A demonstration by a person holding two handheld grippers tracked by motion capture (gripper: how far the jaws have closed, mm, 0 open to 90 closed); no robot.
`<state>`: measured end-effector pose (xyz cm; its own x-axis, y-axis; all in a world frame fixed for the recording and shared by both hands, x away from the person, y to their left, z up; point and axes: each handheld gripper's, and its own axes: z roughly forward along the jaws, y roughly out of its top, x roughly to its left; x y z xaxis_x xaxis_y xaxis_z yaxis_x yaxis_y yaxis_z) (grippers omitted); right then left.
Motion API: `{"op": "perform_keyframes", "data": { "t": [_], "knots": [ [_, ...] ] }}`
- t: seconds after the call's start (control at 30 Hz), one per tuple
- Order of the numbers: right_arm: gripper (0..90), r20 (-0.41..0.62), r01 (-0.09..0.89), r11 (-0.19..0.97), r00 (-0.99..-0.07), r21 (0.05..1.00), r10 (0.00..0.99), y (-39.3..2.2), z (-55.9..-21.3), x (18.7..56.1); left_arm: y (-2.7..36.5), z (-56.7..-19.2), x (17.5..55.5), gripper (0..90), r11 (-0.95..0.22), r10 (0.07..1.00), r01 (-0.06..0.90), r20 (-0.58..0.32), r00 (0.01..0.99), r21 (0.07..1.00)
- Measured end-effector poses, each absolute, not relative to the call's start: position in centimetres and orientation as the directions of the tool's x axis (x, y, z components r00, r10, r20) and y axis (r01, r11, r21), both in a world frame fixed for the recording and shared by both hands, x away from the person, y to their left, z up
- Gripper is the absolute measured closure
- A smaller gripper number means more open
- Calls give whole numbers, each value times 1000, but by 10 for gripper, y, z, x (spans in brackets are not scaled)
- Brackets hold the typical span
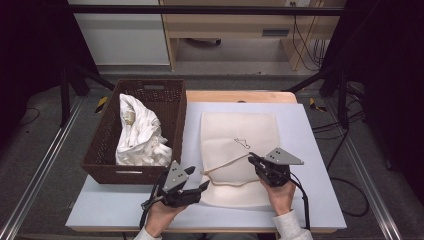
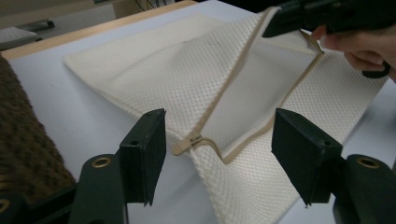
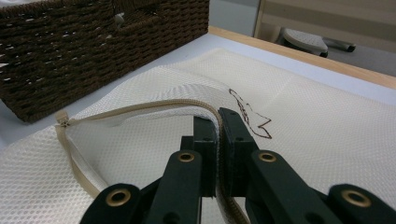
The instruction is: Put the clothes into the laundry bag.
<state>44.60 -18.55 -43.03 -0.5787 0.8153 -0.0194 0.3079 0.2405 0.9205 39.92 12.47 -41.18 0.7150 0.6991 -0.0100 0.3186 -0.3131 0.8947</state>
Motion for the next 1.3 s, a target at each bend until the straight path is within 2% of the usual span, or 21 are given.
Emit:
{"op": "perform_keyframes", "data": {
  "t": [0.3, 0.37, 0.47, 0.63, 0.73, 0.83, 0.97, 1.1, 1.3],
  "knots": [
    [862, -20, 307, 242, -580, 920, 814, -185, -431, 445, 163, -376, 409, 258, -277, 766, 299, 23, 642, 913],
    [861, -16, 312, 240, -580, 919, 814, -185, -431, 446, 178, -362, 416, 245, -280, 790, 286, 51, 611, 916],
    [861, -23, 312, 249, -582, 917, 813, -185, -432, 446, 201, -348, 427, 237, -235, 833, 288, 39, 553, 928],
    [861, -25, 316, 254, -583, 914, 812, -184, -433, 446, 236, -337, 464, 191, -243, 890, 329, 75, 449, 913],
    [861, -29, 314, 258, -583, 913, 812, -184, -433, 446, 251, -340, 485, 167, -237, 905, 351, 74, 419, 906],
    [861, -29, 316, 261, -584, 912, 811, -184, -433, 446, 259, -347, 504, 146, -285, 913, 379, 128, 387, 880],
    [861, -29, 325, 266, -584, 908, 811, -184, -434, 447, 265, -362, 528, 103, -304, 923, 439, 147, 356, 845],
    [861, -30, 326, 270, -585, 906, 810, -184, -435, 447, 270, -378, 548, 67, -323, 920, 504, 142, 365, 801],
    [861, -23, 341, 272, -586, 900, 810, -185, -437, 448, 271, -393, 557, 30, -343, 911, 581, 109, 399, 738]
  ]
}}
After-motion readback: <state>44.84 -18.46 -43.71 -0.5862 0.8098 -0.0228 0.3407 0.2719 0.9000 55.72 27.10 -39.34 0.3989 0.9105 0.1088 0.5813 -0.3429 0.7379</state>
